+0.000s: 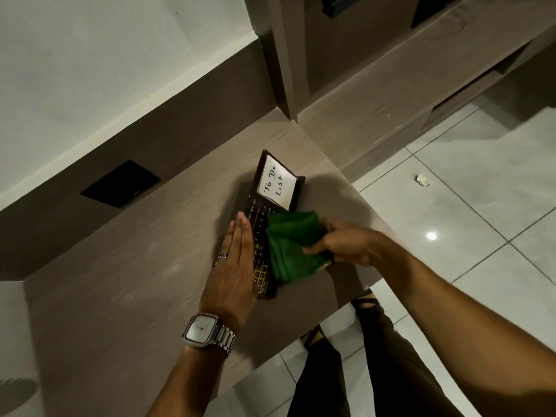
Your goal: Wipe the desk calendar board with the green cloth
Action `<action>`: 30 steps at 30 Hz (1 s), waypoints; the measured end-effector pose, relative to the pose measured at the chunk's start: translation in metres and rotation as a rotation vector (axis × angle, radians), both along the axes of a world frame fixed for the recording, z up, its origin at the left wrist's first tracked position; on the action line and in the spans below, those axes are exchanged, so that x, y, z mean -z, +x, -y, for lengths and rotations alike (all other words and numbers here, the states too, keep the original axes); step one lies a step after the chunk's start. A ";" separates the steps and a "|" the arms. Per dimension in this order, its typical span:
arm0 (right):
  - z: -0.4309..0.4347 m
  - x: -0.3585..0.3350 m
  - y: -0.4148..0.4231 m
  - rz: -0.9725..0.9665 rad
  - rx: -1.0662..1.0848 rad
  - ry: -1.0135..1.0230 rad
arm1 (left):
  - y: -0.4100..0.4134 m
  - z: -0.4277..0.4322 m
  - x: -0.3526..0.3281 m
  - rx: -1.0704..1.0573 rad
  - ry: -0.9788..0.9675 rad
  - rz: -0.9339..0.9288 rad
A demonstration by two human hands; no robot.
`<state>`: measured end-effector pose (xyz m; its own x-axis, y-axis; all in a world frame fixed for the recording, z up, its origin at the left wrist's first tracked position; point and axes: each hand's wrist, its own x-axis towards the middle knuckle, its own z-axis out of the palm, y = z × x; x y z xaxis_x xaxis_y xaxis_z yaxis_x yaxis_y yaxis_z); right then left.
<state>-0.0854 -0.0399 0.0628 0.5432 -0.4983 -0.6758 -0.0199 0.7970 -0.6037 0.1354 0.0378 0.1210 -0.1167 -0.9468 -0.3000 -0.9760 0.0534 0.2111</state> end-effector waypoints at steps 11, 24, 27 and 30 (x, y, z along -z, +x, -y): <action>-0.016 0.007 0.018 -0.073 0.133 -0.057 | -0.001 0.000 0.000 0.010 0.007 0.054; -0.012 0.020 0.030 -0.316 0.425 -0.284 | 0.000 0.001 0.000 0.006 0.013 0.042; -0.074 0.027 0.028 -0.173 0.015 -0.196 | 0.000 0.001 0.000 0.004 0.020 0.009; -0.038 0.026 0.016 -0.177 0.159 -0.268 | 0.001 0.001 0.002 0.011 0.013 0.038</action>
